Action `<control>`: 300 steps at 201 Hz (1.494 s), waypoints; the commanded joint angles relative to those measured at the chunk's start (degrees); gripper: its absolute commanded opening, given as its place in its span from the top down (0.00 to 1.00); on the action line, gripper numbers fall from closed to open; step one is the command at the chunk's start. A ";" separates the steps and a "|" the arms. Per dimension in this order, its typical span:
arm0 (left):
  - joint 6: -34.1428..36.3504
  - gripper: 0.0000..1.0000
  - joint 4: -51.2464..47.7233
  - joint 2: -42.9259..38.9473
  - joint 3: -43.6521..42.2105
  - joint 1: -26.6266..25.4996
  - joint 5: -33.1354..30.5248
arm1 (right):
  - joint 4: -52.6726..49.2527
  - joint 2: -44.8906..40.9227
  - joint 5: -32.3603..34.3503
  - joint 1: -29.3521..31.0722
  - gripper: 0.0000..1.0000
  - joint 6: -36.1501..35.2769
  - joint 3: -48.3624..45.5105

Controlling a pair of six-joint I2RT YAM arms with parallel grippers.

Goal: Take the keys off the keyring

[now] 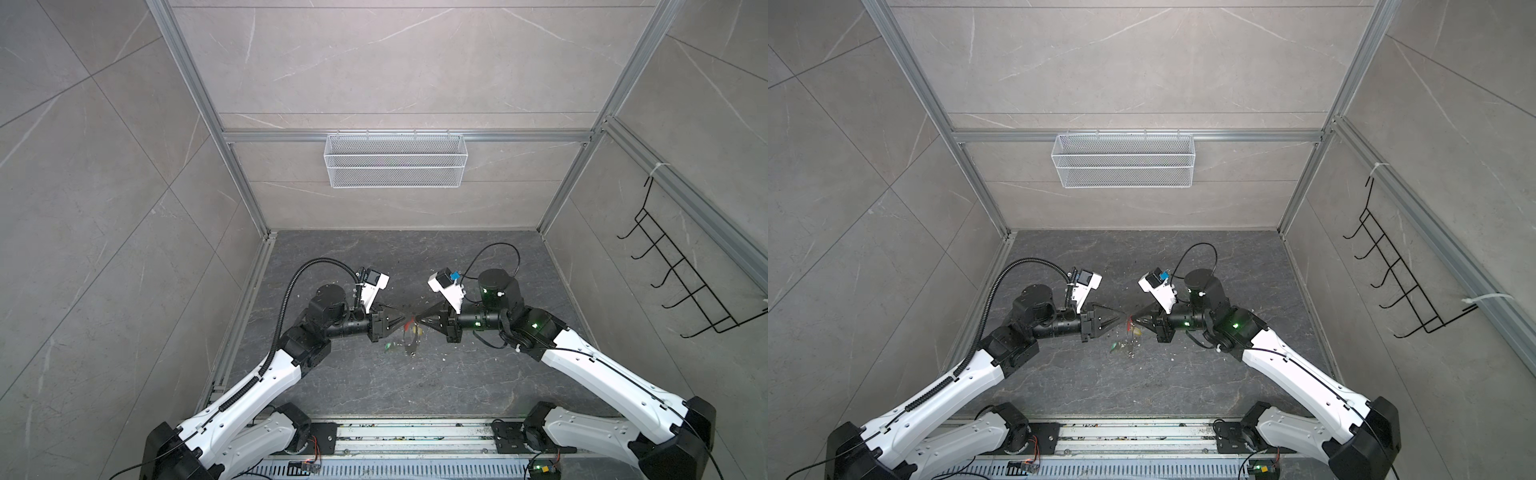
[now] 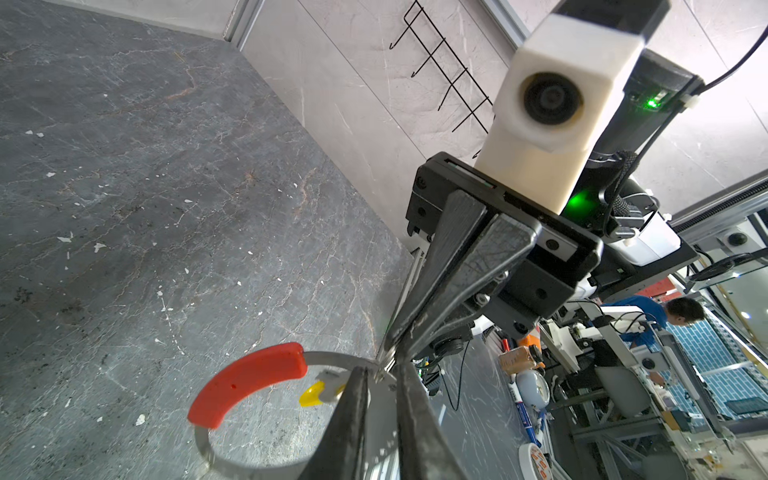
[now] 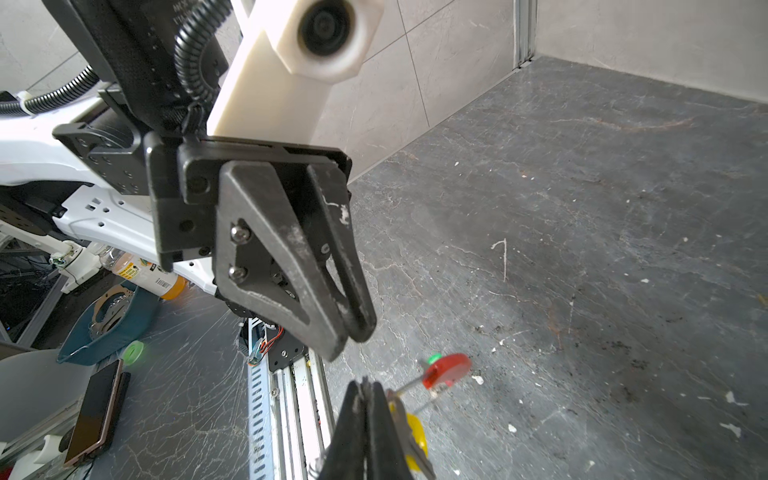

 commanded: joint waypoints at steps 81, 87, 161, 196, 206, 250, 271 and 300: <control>-0.73 0.77 6.32 2.35 -0.15 -0.08 7.06 | 2.21 -0.18 -2.58 -0.22 1.00 1.27 2.53; -0.72 0.77 6.24 2.50 -0.21 0.02 6.96 | 2.42 -0.16 -2.78 -0.22 1.00 1.42 2.52; -0.87 0.86 7.24 2.66 -0.33 -0.04 6.68 | 3.01 0.06 -3.80 -0.22 1.00 2.37 2.44; -1.17 0.89 7.53 3.23 -0.24 -0.08 6.74 | 3.83 0.11 -3.91 -0.22 1.00 2.96 2.36; -1.28 0.88 7.67 3.36 -0.24 -0.08 6.87 | 4.06 0.11 -3.91 -0.22 1.00 3.22 2.25; -2.57 0.87 9.80 3.45 -0.73 -0.06 7.36 | 5.62 0.20 -4.42 -0.26 1.00 4.43 1.94; -3.15 0.91 10.85 3.45 -0.77 -0.05 7.47 | 6.59 0.50 -4.86 -0.22 1.00 5.23 1.75; -4.12 1.00 12.11 3.10 -0.77 -0.05 7.42 | 8.55 0.98 -5.73 -0.22 1.00 6.92 1.21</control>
